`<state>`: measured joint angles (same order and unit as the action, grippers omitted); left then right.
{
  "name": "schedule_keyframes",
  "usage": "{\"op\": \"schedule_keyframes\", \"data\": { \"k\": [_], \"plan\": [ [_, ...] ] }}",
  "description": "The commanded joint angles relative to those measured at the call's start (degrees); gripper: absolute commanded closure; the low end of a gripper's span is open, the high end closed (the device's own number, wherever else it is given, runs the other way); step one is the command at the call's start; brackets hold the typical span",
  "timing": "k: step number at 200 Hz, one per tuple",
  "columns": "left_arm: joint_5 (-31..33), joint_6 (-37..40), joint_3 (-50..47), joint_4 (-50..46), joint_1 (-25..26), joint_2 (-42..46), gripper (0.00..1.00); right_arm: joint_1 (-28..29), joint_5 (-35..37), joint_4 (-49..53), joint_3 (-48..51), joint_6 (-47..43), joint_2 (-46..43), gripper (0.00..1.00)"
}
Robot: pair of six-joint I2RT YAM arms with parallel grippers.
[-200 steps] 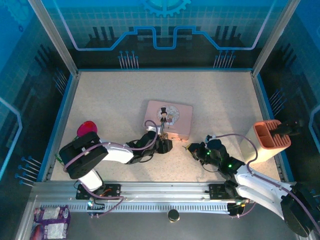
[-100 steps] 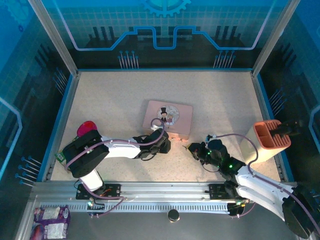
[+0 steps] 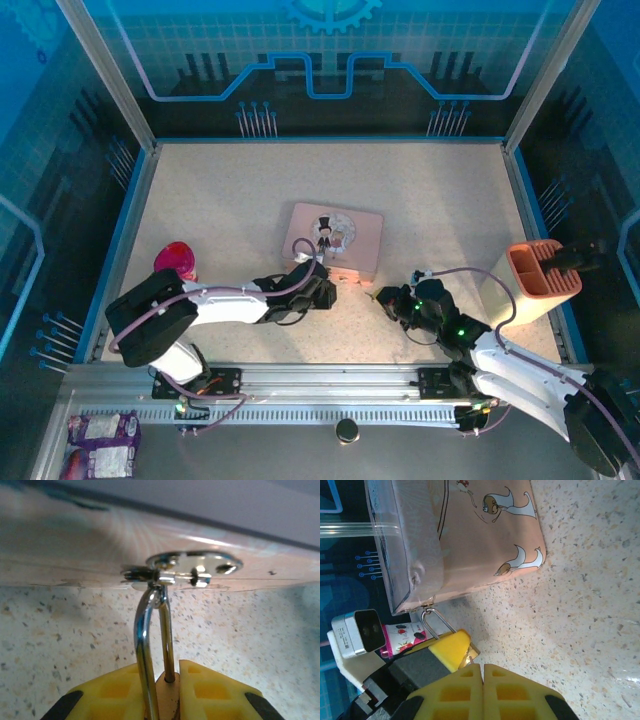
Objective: Unlock the padlock with the key
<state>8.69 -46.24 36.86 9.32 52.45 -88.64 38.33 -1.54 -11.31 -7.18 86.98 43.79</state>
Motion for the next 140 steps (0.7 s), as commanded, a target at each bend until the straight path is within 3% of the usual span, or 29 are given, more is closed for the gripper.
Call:
{"op": "schedule_keyframes", "data": {
  "k": [1, 61, 94, 140],
  "plan": [
    [-2.6, -2.3, -1.1, 4.5, -0.3, 3.5, 0.94, 1.2, 0.9, -1.4, -1.5, 1.0, 0.8, 1.0],
    [-7.5, -16.7, -5.3, 20.5, -1.6, 4.6, 0.98, 7.4, 6.1, -10.4, -0.8, 4.1, 4.4, 1.0],
    [-4.4, -22.1, -5.6, 24.3, -1.5, 5.8, 1.0, 10.9, 9.7, -17.6, 0.1, 6.0, 8.7, 1.0],
    [0.2, -28.3, -7.0, 27.9, -1.6, 5.8, 1.0, 13.9, 15.3, -16.6, 0.3, 7.0, 7.0, 1.0]
  ]
}}
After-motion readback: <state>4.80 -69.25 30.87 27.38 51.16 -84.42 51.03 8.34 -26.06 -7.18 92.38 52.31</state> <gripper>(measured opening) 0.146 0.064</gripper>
